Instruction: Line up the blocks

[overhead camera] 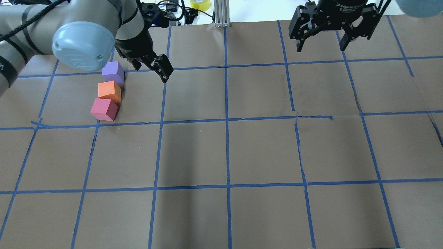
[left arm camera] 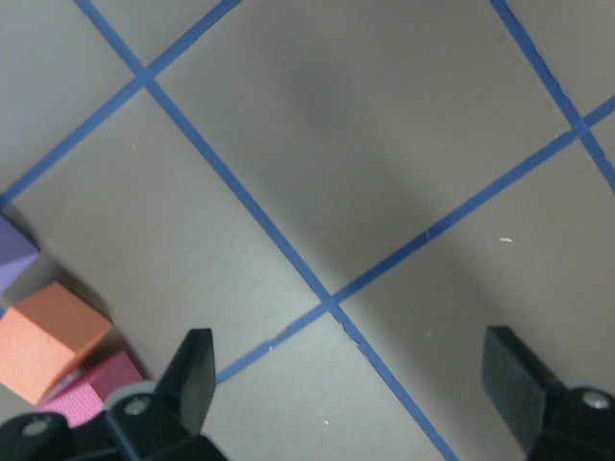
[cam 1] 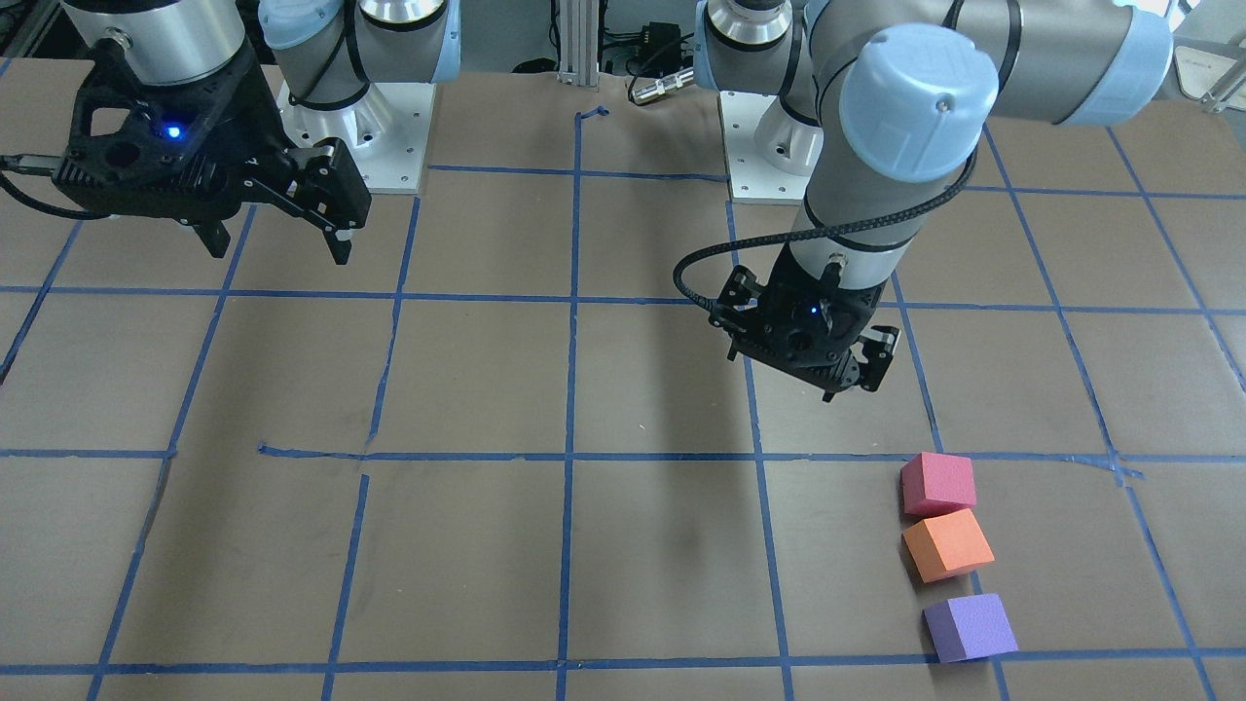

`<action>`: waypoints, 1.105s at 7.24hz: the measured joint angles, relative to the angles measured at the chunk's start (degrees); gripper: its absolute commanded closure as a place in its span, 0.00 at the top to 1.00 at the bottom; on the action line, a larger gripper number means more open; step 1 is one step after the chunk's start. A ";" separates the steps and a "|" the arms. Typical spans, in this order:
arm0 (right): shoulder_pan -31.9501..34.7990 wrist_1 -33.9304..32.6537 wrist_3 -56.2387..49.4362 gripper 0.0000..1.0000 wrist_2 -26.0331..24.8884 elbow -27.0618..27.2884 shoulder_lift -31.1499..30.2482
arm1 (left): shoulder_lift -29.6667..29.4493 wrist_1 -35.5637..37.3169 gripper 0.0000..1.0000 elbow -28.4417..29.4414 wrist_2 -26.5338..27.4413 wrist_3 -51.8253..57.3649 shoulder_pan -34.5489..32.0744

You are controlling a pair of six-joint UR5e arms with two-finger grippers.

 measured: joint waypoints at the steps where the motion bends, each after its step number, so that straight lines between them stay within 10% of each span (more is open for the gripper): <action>1: -0.01 0.01 0.00 1.00 0.00 0.00 0.00 | 2.50 -2.62 1.00 0.11 -0.27 -3.30 0.08; 8: -0.06 0.10 0.00 1.00 0.00 0.00 0.00 | 10.81 -9.07 1.00 -0.27 -0.18 -9.42 4.91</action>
